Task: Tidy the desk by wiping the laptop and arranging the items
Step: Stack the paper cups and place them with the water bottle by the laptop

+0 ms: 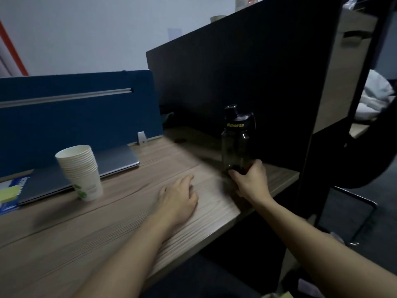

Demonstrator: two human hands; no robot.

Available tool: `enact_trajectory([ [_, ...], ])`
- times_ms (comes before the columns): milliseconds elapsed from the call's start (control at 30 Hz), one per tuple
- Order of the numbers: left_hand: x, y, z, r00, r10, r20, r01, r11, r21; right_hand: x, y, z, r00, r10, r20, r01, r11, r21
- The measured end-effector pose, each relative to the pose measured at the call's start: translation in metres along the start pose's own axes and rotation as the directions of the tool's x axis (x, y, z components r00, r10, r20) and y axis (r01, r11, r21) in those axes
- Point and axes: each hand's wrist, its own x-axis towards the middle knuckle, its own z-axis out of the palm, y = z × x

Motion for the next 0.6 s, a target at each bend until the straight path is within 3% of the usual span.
enact_trajectory([
  [133,0.013,0.002,0.005,1.0,0.011,0.003,-0.011,1.0,0.002,0.007,0.002,0.007,0.998,-0.028,-0.056,0.025,0.998,-0.059],
  [333,0.031,-0.005,0.01,1.0,0.026,-0.009,-0.026,0.999,-0.032,0.033,0.007,0.01,0.999,-0.046,-0.014,0.044,0.996,-0.074],
  [600,0.061,-0.028,0.014,1.0,0.001,0.007,0.001,0.988,-0.154,0.057,0.001,0.025,0.979,-0.12,0.163,0.13,0.99,-0.051],
])
